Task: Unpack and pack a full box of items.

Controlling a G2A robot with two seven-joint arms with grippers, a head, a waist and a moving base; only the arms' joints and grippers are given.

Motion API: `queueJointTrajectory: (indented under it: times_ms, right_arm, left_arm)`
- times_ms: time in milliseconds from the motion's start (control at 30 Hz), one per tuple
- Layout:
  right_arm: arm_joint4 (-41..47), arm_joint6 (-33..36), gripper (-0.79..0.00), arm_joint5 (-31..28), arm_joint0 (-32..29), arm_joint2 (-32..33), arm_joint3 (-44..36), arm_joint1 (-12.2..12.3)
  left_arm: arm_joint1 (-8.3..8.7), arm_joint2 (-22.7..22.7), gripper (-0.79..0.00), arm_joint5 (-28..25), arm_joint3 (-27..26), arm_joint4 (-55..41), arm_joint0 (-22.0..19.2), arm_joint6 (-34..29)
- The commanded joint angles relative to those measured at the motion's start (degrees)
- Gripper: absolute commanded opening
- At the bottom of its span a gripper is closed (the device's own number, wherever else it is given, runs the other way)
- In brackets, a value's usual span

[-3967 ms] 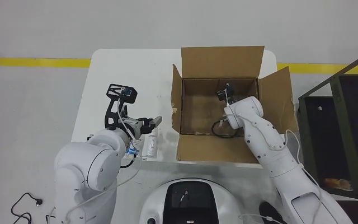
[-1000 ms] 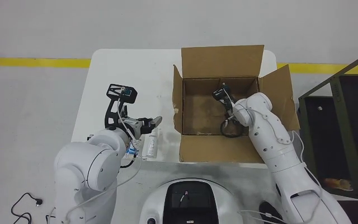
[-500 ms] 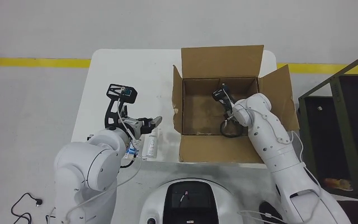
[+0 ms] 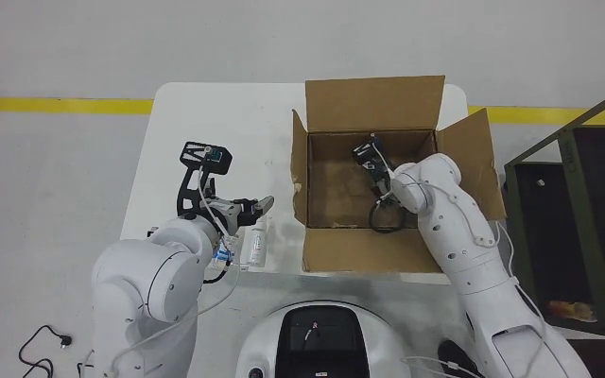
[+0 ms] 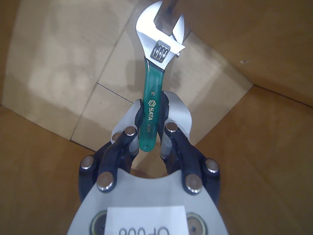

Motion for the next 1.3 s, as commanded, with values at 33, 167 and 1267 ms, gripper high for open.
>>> queueJointTrajectory:
  times_ms: [33,167,1267]
  right_arm:
    - [0.61,1.04,-0.785,0.3,-1.08,1.22,-5.02,0.3]
    - [0.82,2.76,-0.785,0.91,-3.48,3.37,-13.69,0.88]
    - [3.53,7.24,-0.785,3.95,-16.34,20.31,-45.6,3.83]
  left_arm:
    - [0.0,0.0,0.0,0.0,0.0,0.0,0.0,0.0]
    - [0.0,0.0,0.0,0.0,0.0,0.0,0.0,0.0]
    - [0.0,0.0,0.0,0.0,0.0,0.0,0.0,0.0]
